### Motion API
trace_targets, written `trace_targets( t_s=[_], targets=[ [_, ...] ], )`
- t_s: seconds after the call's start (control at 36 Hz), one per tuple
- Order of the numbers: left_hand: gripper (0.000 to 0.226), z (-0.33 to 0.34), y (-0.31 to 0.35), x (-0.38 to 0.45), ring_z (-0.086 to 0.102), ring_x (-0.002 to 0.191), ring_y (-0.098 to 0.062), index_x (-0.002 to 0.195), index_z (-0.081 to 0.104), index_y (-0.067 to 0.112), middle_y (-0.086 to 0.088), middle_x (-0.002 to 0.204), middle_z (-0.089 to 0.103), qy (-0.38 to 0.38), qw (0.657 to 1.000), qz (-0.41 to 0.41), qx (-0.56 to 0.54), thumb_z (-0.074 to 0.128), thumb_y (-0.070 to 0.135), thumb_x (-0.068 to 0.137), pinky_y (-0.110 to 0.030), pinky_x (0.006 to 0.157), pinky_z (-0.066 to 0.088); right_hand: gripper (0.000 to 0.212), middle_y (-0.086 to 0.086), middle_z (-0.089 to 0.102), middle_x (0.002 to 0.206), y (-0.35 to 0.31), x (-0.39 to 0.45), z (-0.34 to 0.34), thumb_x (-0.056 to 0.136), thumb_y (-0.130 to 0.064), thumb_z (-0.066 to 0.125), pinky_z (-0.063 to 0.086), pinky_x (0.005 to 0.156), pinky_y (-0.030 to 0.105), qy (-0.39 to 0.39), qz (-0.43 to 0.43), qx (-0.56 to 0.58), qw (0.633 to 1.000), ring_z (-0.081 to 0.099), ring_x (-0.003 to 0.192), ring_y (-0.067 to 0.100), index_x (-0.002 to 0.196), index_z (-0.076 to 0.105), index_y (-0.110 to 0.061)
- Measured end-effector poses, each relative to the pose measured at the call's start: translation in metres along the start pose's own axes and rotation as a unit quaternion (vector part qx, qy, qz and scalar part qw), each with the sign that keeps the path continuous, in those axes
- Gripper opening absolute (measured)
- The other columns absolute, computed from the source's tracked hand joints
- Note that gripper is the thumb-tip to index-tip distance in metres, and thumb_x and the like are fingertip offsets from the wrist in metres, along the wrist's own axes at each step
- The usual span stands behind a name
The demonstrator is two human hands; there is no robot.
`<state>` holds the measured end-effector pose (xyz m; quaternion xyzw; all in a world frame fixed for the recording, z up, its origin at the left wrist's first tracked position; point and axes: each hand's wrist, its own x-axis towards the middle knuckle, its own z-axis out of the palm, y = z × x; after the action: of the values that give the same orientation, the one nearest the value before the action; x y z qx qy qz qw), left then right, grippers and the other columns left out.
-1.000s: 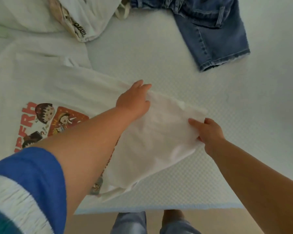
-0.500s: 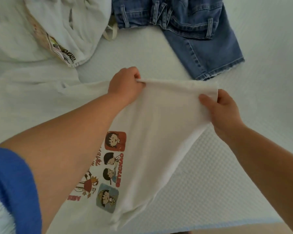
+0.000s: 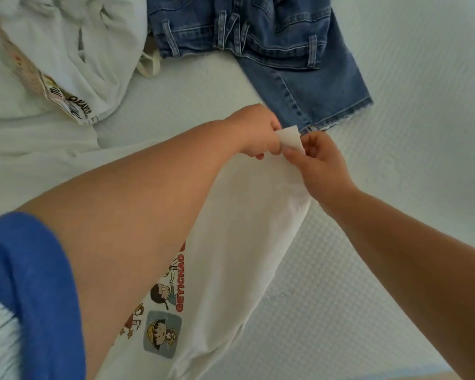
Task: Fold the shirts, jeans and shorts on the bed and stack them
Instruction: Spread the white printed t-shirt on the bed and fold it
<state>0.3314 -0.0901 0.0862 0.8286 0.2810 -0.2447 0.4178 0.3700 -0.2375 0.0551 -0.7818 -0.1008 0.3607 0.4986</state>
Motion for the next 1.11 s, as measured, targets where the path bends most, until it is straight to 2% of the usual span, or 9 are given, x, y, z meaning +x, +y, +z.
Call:
trace_targets(
  t_s=[0.11, 0.28, 0.42, 0.58, 0.69, 0.83, 0.97, 1.06, 1.11],
  targets=[
    [0.013, -0.003, -0.002, -0.002, 0.067, 0.066, -0.012, 0.08, 0.059, 0.018, -0.006, 0.087, 0.068, 0.018, 0.996, -0.006, -0.085, 0.064, 0.005, 0.079, -0.026, 0.064, 0.055, 0.026, -0.001, 0.068, 0.099, 0.009, -0.011, -0.006, 0.08, -0.021, 0.07, 0.053, 0.08, 0.038, -0.115, 0.105, 0.075, 0.985, 0.066, 0.09, 0.019, 0.104, 0.059, -0.024],
    [0.016, -0.01, -0.005, -0.01, 0.068, 0.078, -0.018, 0.078, 0.055, 0.019, -0.001, 0.086, 0.063, 0.105, 0.986, -0.002, -0.129, 0.066, 0.009, 0.082, -0.031, 0.072, 0.057, 0.048, -0.008, 0.072, 0.101, 0.017, -0.05, -0.018, 0.06, -0.032, 0.077, 0.055, 0.075, 0.025, -0.272, 0.16, 0.113, 0.942, 0.068, 0.093, 0.011, 0.106, 0.064, -0.023],
    [0.024, -0.008, 0.0, -0.019, 0.067, 0.077, -0.019, 0.069, 0.051, 0.019, 0.001, 0.079, 0.06, 0.139, 0.978, 0.0, -0.154, 0.07, 0.008, 0.077, -0.042, 0.078, 0.057, 0.052, -0.005, 0.07, 0.108, 0.021, -0.084, -0.032, 0.072, -0.03, 0.078, 0.057, 0.076, 0.037, -0.278, 0.159, 0.094, 0.943, 0.068, 0.095, 0.017, 0.119, 0.056, -0.031],
    [0.025, -0.002, -0.002, -0.025, 0.066, 0.083, -0.022, 0.069, 0.05, 0.021, 0.002, 0.077, 0.058, 0.198, 0.965, -0.018, -0.169, 0.07, 0.008, 0.075, -0.042, 0.077, 0.056, 0.049, -0.009, 0.071, 0.1, 0.034, -0.113, -0.036, 0.064, -0.034, 0.083, 0.052, 0.085, 0.028, -0.308, 0.204, -0.03, 0.929, 0.066, 0.095, 0.01, 0.109, 0.066, -0.022],
    [0.026, 0.001, 0.0, -0.026, 0.066, 0.087, -0.025, 0.067, 0.048, 0.024, 0.004, 0.075, 0.057, 0.222, 0.963, -0.02, -0.15, 0.068, 0.009, 0.072, -0.041, 0.076, 0.056, 0.045, -0.02, 0.063, 0.098, 0.035, -0.125, -0.034, 0.066, -0.038, 0.081, 0.045, 0.072, 0.013, -0.289, 0.109, -0.166, 0.937, 0.058, 0.089, -0.004, 0.106, 0.06, -0.037],
    [0.023, 0.003, 0.005, -0.022, 0.066, 0.08, -0.019, 0.067, 0.045, 0.026, 0.005, 0.075, 0.059, 0.256, 0.954, -0.039, -0.151, 0.062, 0.012, 0.074, -0.033, 0.069, 0.054, 0.027, -0.017, 0.066, 0.097, 0.03, -0.149, -0.054, 0.071, -0.04, 0.074, 0.041, 0.103, 0.032, -0.331, 0.088, -0.194, 0.919, 0.057, 0.097, -0.006, 0.095, 0.069, -0.029],
    [0.02, 0.012, 0.01, -0.014, 0.068, 0.082, -0.017, 0.07, 0.046, 0.027, 0.006, 0.076, 0.06, 0.257, 0.95, -0.048, -0.173, 0.062, 0.018, 0.078, -0.032, 0.073, 0.053, 0.04, 0.01, 0.071, 0.092, 0.032, -0.17, -0.07, 0.068, -0.035, 0.072, 0.056, 0.078, 0.039, -0.269, 0.124, 0.009, 0.955, 0.068, 0.088, 0.026, 0.099, 0.063, -0.013],
    [0.022, 0.022, 0.014, -0.006, 0.066, 0.089, -0.019, 0.068, 0.043, 0.028, 0.007, 0.078, 0.056, 0.266, 0.947, -0.044, -0.175, 0.06, 0.02, 0.08, -0.034, 0.077, 0.052, 0.046, 0.004, 0.071, 0.103, 0.048, -0.171, -0.076, 0.072, -0.032, 0.071, 0.056, 0.076, 0.035, -0.247, 0.202, 0.137, 0.938, 0.069, 0.093, 0.022, 0.113, 0.06, -0.016],
    [0.023, 0.03, 0.015, 0.0, 0.064, 0.091, -0.02, 0.069, 0.041, 0.028, 0.006, 0.081, 0.057, 0.262, 0.949, -0.044, -0.17, 0.058, 0.022, 0.083, -0.032, 0.076, 0.051, 0.042, 0.001, 0.071, 0.102, 0.063, -0.171, -0.078, 0.072, -0.04, 0.075, 0.053, 0.076, 0.032, -0.258, 0.235, 0.079, 0.934, 0.068, 0.089, 0.016, 0.109, 0.064, -0.021]
  ],
)
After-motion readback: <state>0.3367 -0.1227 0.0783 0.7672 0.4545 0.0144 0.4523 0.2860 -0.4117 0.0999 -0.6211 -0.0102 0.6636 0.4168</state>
